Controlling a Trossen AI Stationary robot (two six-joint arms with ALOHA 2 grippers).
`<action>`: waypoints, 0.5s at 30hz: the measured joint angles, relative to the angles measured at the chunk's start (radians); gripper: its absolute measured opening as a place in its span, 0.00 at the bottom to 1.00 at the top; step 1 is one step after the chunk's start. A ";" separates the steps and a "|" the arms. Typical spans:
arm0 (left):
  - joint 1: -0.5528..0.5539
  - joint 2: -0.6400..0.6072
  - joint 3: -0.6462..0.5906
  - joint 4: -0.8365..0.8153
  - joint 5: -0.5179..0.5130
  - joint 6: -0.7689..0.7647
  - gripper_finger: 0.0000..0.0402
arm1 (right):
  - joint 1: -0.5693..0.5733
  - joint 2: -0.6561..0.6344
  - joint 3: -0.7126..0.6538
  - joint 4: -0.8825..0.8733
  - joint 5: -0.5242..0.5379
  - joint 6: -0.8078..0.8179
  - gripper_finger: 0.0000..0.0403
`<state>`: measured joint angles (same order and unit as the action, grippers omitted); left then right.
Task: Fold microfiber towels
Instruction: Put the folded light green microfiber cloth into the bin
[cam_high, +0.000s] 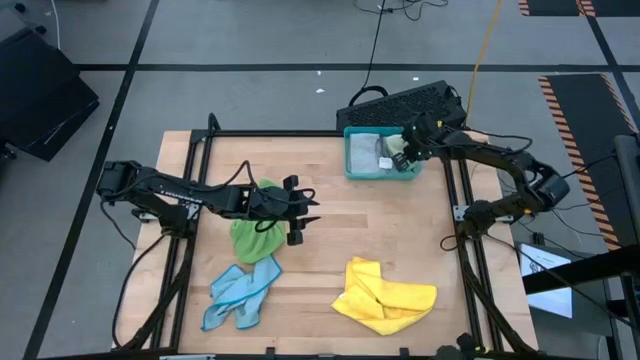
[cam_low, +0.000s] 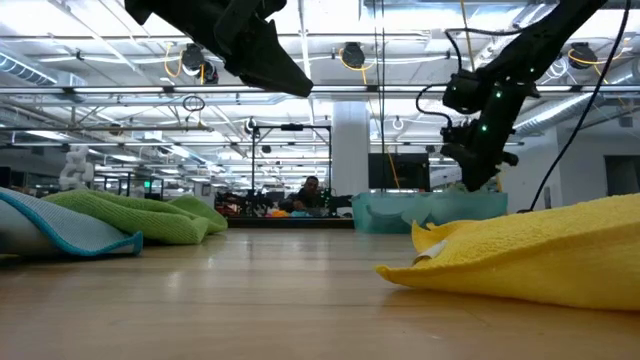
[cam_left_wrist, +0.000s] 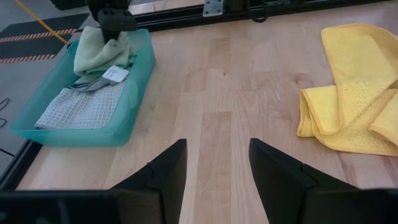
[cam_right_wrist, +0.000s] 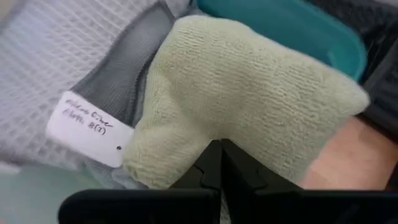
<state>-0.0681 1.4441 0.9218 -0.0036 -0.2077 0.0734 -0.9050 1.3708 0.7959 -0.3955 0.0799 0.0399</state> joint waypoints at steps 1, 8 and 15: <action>0.000 0.000 0.000 0.000 0.000 0.000 0.44 | -0.007 0.012 0.000 -0.004 0.004 0.000 0.00; 0.000 0.000 0.000 0.000 0.000 0.000 0.44 | -0.018 0.114 0.000 0.026 0.029 0.004 0.00; 0.000 0.000 0.000 0.000 0.000 0.000 0.44 | -0.008 0.170 0.002 0.064 0.034 -0.004 0.00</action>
<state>-0.0681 1.4441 0.9218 -0.0032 -0.2077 0.0738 -0.9129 1.5412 0.7982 -0.3313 0.1134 0.0357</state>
